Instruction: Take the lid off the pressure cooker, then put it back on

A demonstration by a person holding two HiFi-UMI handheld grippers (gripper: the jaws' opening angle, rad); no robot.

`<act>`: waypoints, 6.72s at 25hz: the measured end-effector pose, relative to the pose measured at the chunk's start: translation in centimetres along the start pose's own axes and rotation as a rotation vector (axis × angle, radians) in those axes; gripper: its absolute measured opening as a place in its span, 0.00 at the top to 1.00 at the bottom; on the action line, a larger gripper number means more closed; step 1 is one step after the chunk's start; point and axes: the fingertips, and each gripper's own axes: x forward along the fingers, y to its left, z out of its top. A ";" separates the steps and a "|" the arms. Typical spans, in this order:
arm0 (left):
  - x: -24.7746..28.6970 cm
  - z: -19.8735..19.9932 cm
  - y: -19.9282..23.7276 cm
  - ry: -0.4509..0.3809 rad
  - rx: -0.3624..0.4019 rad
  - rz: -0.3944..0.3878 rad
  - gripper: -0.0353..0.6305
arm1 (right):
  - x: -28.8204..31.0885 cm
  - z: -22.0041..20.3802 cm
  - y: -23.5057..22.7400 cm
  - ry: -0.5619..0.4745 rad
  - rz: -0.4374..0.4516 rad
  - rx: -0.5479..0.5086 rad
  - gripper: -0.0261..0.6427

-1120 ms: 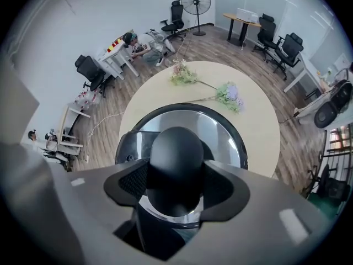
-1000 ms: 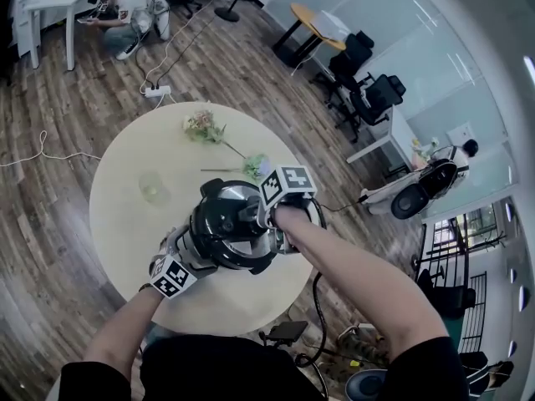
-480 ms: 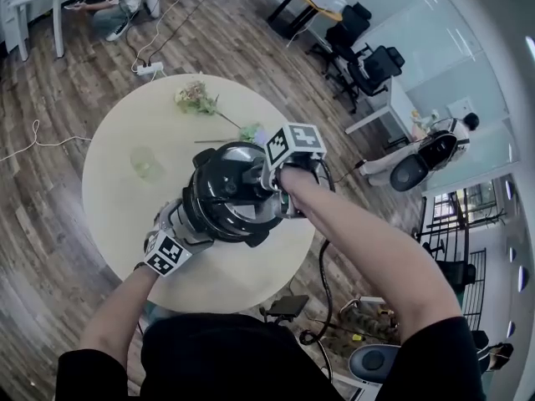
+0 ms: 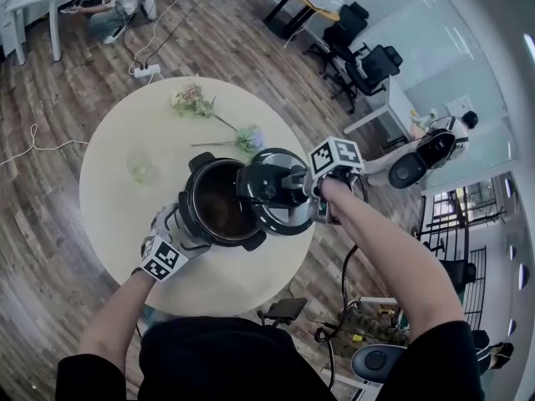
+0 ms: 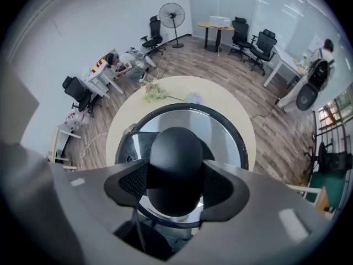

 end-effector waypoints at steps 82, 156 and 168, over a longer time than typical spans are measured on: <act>-0.3 -0.1 0.8 0.030 0.018 0.010 0.06 | 0.7 -0.6 -14.6 -0.101 0.009 0.063 0.53; -0.3 -0.6 0.2 -0.013 0.000 0.004 0.06 | 10.3 -4.0 11.5 0.236 -0.123 -0.121 0.53; -0.2 -0.5 0.3 0.004 0.003 0.006 0.06 | 10.1 -3.8 11.6 0.209 -0.135 -0.064 0.53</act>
